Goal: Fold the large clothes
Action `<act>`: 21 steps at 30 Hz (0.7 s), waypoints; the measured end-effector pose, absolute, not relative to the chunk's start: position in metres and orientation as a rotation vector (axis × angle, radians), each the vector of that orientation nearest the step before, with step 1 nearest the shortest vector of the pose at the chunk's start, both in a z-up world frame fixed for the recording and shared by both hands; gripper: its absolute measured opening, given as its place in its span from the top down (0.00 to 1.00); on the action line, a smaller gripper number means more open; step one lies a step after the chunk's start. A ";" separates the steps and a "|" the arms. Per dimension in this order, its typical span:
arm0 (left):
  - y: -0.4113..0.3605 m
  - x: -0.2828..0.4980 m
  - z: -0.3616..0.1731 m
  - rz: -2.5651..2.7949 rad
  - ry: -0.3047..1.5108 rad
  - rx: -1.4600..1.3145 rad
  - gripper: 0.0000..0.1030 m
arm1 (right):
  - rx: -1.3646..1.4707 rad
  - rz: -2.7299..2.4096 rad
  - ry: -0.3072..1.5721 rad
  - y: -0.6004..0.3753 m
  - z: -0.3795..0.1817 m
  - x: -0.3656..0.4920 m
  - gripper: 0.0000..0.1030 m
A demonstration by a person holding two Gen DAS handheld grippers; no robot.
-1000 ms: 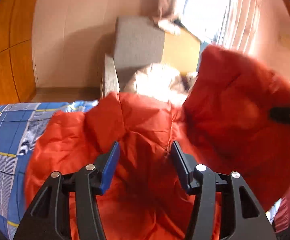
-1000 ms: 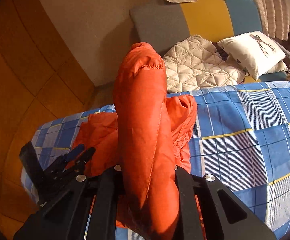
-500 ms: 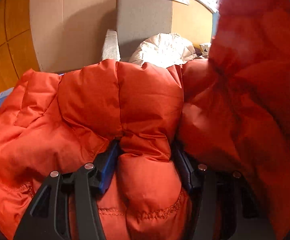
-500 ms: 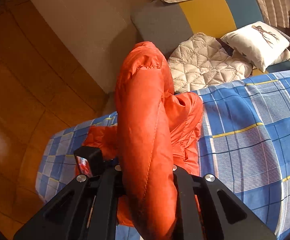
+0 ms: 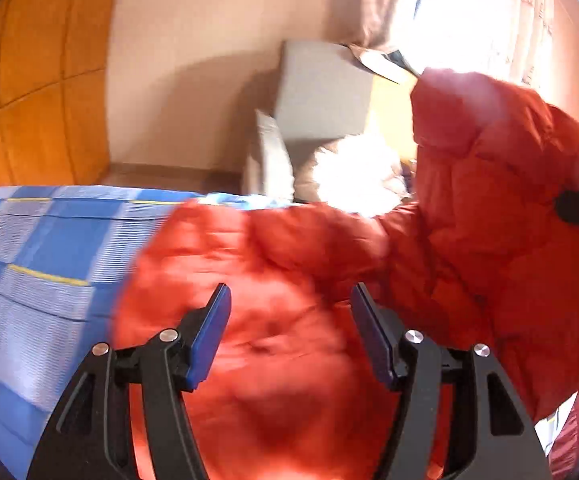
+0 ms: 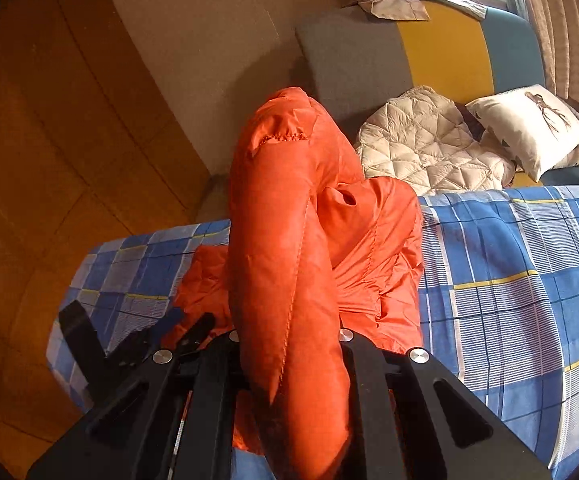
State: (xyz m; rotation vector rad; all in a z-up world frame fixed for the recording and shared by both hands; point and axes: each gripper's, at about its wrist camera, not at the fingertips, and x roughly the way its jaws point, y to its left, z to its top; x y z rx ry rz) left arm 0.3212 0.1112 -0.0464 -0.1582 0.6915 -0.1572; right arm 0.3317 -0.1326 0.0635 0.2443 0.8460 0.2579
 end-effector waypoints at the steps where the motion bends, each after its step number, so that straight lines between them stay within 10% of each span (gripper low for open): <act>1: 0.123 0.316 -0.047 -0.137 0.693 -0.153 0.40 | 0.231 0.260 0.849 -0.122 0.064 0.332 0.90; 21: 0.219 0.269 -0.073 -0.159 0.744 -0.362 0.46 | 0.319 0.396 1.017 0.035 -0.036 0.355 0.90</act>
